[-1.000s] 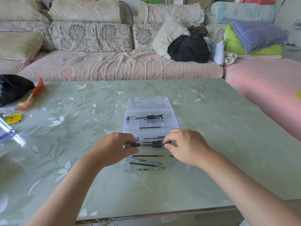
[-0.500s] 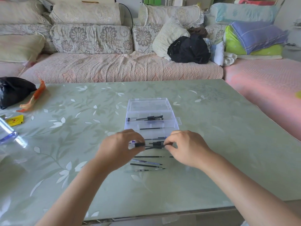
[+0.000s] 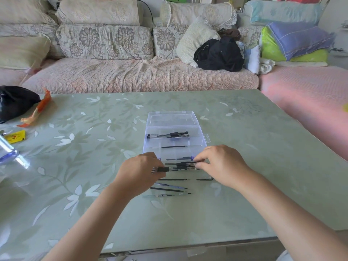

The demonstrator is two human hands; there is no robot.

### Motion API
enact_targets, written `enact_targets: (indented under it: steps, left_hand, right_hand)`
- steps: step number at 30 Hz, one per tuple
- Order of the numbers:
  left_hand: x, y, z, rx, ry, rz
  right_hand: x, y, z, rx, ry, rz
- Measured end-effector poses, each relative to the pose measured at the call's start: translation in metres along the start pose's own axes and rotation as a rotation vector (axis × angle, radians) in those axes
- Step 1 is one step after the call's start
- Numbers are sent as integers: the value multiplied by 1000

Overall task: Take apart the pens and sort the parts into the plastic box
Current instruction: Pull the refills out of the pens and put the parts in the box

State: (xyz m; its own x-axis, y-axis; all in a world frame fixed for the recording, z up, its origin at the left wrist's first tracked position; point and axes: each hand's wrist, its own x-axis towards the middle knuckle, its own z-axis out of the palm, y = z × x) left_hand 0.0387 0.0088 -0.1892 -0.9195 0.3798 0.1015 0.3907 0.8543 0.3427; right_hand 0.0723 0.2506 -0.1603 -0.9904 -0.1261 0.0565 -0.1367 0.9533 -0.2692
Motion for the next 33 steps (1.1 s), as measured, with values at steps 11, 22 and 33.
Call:
enact_targets:
  steps: [11,22,33]
  left_hand:
    - [2,-3,-2,-26,-75,14]
    - [5,-7,-2,-116,-182,22]
    - [5,-10,-10,-112,-153,80]
  right_hand:
    - [-3,12,1,53,-98,75]
    - [0,10,2,21,-22,69]
    - [74,-30,-10,-115,-163,-49]
